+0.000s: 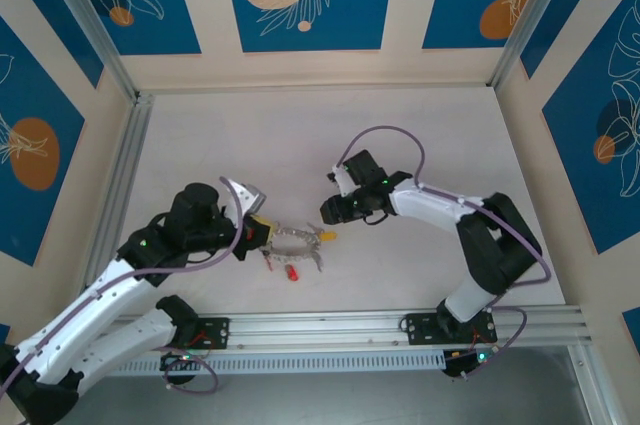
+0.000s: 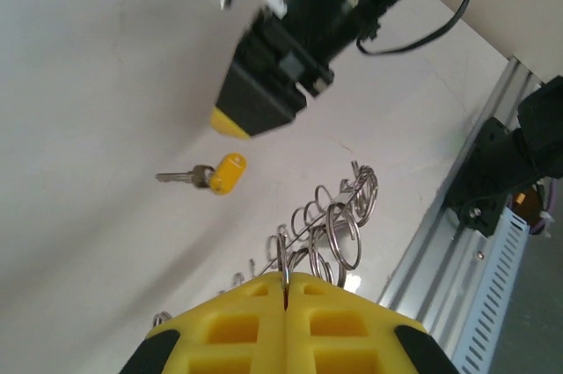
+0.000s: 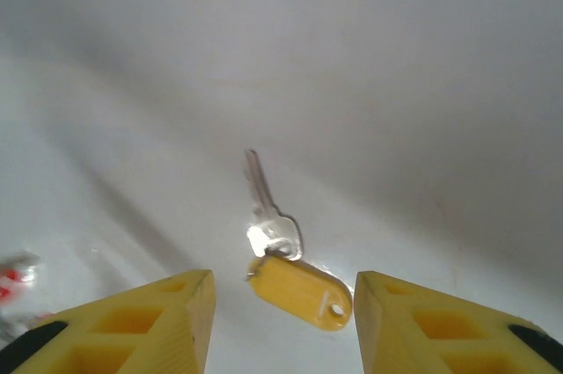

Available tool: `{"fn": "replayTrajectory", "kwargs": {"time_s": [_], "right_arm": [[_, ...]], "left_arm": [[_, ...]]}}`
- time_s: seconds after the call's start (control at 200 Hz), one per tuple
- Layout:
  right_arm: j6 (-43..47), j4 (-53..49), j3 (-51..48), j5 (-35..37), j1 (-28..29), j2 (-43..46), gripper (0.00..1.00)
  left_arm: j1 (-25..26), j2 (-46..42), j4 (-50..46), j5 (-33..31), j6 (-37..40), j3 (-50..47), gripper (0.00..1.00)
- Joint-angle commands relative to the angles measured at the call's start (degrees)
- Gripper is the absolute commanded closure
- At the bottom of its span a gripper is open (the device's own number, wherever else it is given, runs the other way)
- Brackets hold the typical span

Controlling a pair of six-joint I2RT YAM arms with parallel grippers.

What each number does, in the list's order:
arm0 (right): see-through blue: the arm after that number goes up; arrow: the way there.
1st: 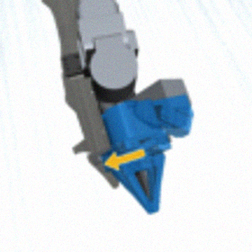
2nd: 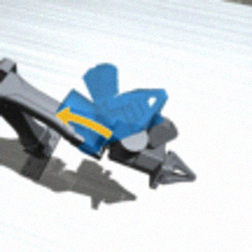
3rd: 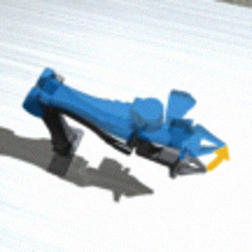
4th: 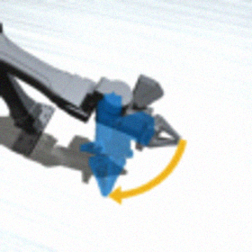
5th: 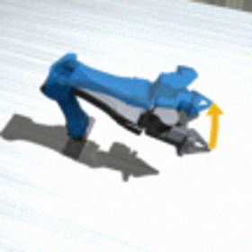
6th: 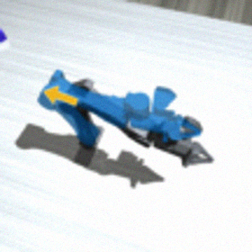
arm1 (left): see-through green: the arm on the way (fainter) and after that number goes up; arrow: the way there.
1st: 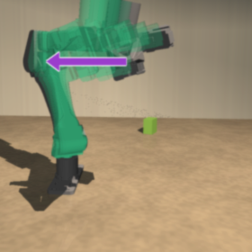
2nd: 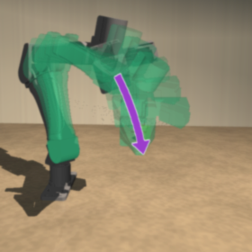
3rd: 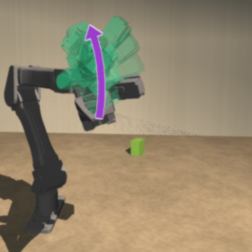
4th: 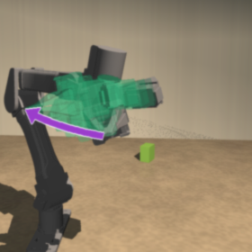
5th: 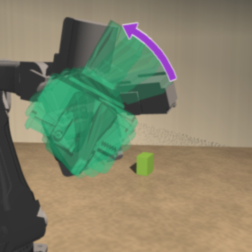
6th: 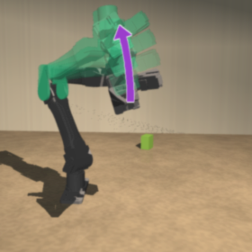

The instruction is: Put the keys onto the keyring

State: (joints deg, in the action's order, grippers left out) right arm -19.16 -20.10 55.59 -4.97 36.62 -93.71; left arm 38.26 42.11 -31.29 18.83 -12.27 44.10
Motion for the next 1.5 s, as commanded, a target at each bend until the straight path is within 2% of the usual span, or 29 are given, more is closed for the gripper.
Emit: {"fn": "replayTrajectory", "kwargs": {"time_s": [0.0,0.14,0.27,0.485,0.95,1.216,1.491], "right_arm": [[-0.9,-6.8,4.8,4.3,3.0,-3.2,0.56],[-3.3,-12.1,8.2,7.2,5.7,-6.4,0.61],[-5.7,-12.2,7.6,6.9,7.4,-6.1,0.64],[-7.2,-14.4,10.6,9.9,8.5,-8.5,0.69],[-8.6,-13.9,13.0,9.5,10.1,-11.2,0.70],[-9.1,-15.1,13.4,11.8,10.3,-12.8,0.72],[-9.4,-14.4,13.1,12.3,10.7,-12.9,0.80]], "left_arm": [[-1.2,-3.2,-1.0,-4.1,-4.2,-1.2,1.00],[-1.3,-5.7,-3.0,-5.9,-5.5,-1.1,1.00],[-1.5,-6.8,-4.7,-8.5,-4.4,-0.8,1.00],[-1.7,-6.5,-4.0,-7.2,-4.0,-1.1,1.00],[-1.8,-8.1,-3.4,-7.1,-4.1,-1.7,1.00],[-1.8,-9.3,-3.5,-7.0,-4.2,-1.6,1.00],[-1.8,-9.6,-3.8,-7.4,-4.2,-1.6,1.00]]}}
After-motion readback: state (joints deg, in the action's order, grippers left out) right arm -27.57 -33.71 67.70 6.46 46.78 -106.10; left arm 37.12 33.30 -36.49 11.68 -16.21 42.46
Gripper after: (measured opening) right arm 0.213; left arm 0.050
